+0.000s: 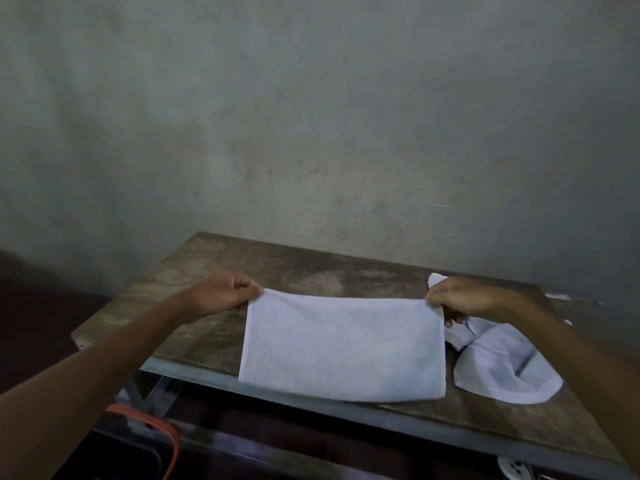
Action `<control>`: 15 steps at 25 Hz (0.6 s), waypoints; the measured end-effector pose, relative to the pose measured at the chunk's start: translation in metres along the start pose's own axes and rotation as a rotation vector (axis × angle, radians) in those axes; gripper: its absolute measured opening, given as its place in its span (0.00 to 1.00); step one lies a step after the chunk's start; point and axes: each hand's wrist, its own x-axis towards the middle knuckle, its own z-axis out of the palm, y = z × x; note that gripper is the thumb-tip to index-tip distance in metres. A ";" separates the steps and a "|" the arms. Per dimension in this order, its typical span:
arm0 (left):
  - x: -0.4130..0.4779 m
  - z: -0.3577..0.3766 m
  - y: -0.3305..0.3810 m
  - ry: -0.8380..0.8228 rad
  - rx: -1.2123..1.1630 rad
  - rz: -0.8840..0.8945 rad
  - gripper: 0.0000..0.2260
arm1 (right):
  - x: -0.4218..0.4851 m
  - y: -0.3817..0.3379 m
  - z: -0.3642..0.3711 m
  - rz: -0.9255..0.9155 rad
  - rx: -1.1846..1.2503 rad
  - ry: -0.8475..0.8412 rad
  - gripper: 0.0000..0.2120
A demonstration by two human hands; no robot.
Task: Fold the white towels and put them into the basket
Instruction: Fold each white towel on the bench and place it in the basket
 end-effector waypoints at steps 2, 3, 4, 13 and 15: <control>0.018 0.017 -0.018 0.003 0.061 -0.040 0.11 | 0.024 0.009 0.014 0.040 -0.082 -0.032 0.11; 0.028 0.027 -0.029 0.011 0.098 -0.070 0.09 | 0.036 0.013 0.023 0.041 -0.136 -0.038 0.10; 0.039 0.038 -0.041 0.030 0.124 -0.100 0.08 | 0.049 0.019 0.033 0.022 -0.186 -0.036 0.09; 0.087 0.076 -0.078 0.387 0.130 -0.089 0.12 | 0.096 0.038 0.086 -0.053 -0.556 0.288 0.07; 0.083 0.081 -0.071 0.477 0.281 -0.059 0.14 | 0.090 0.029 0.101 -0.092 -0.683 0.549 0.11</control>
